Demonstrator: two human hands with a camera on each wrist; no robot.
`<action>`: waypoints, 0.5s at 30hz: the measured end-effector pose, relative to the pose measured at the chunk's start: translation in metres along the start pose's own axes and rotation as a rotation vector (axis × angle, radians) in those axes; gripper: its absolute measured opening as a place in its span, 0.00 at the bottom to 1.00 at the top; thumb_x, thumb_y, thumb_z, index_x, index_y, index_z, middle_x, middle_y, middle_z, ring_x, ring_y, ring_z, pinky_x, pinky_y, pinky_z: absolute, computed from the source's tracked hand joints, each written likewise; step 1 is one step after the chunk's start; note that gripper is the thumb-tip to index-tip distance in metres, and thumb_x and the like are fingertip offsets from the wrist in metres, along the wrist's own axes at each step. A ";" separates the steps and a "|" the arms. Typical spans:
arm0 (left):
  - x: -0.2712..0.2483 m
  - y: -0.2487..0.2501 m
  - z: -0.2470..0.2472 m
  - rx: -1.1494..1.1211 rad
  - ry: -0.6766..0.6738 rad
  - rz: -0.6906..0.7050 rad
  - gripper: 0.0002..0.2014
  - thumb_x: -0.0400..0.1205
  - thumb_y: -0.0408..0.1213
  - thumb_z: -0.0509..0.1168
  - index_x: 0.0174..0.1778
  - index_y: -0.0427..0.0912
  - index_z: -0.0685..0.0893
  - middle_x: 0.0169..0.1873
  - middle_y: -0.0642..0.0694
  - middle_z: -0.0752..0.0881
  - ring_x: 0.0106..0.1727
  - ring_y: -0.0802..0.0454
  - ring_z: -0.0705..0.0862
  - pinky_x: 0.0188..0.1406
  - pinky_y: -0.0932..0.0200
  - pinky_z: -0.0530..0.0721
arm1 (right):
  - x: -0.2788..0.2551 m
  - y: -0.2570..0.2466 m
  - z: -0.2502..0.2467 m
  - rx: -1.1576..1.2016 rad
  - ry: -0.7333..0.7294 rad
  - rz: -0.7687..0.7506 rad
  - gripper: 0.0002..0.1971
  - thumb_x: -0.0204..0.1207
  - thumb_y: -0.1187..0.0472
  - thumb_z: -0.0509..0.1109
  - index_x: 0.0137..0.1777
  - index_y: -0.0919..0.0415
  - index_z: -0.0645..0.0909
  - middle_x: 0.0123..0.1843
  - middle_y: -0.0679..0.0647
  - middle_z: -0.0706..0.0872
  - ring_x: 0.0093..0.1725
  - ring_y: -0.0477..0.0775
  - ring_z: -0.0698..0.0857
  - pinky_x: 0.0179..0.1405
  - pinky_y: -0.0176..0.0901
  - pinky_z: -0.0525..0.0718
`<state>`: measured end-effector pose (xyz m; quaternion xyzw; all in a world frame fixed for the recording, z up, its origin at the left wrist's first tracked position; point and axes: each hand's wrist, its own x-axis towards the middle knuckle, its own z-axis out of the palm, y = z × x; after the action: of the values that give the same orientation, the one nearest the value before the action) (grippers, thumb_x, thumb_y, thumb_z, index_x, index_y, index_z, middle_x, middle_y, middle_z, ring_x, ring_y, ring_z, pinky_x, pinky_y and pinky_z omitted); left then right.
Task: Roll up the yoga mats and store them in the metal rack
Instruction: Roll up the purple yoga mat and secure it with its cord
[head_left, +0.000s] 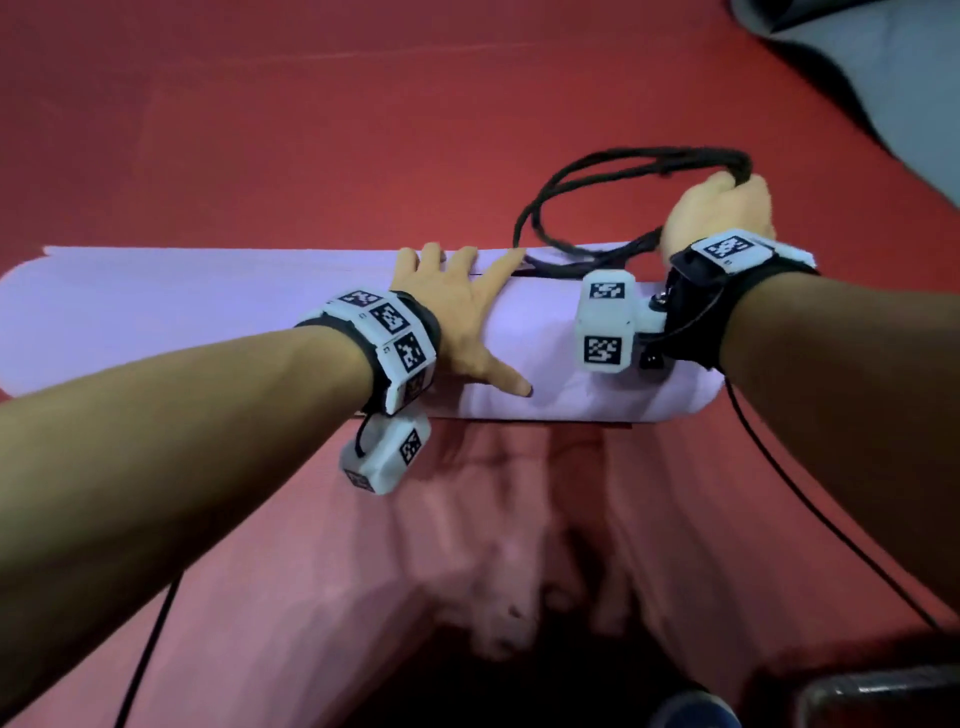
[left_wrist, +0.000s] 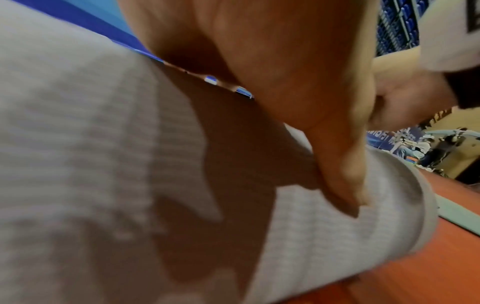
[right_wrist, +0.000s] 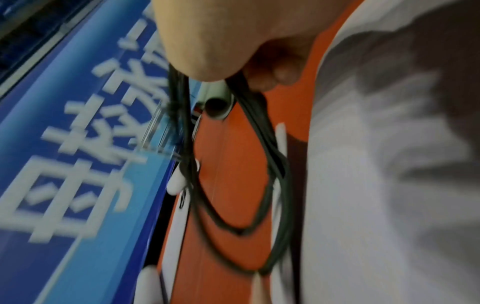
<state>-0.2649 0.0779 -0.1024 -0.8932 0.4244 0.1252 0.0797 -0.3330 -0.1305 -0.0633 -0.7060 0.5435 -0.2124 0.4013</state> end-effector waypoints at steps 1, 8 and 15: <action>0.002 0.001 0.001 0.025 0.012 0.001 0.72 0.47 0.89 0.56 0.84 0.58 0.38 0.78 0.43 0.68 0.70 0.36 0.68 0.65 0.38 0.65 | 0.009 0.008 -0.008 0.034 -0.026 0.041 0.27 0.83 0.47 0.48 0.78 0.60 0.68 0.75 0.60 0.76 0.71 0.61 0.77 0.59 0.41 0.74; 0.022 0.021 -0.016 -0.167 0.087 -0.114 0.65 0.51 0.89 0.42 0.81 0.52 0.60 0.68 0.38 0.73 0.66 0.35 0.77 0.67 0.40 0.66 | 0.036 0.050 -0.051 -0.249 -0.100 0.210 0.22 0.83 0.52 0.53 0.70 0.62 0.74 0.70 0.67 0.79 0.68 0.70 0.78 0.73 0.57 0.71; 0.022 0.037 -0.014 -0.056 0.077 -0.066 0.62 0.54 0.90 0.39 0.74 0.50 0.68 0.60 0.40 0.83 0.61 0.38 0.76 0.58 0.40 0.67 | 0.013 0.082 -0.025 -0.053 -0.543 0.364 0.62 0.37 0.18 0.74 0.70 0.59 0.79 0.61 0.62 0.87 0.48 0.66 0.91 0.53 0.62 0.88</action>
<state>-0.2781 0.0351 -0.0969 -0.9128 0.3937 0.1001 0.0423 -0.3965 -0.1581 -0.1156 -0.6381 0.5392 0.0732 0.5446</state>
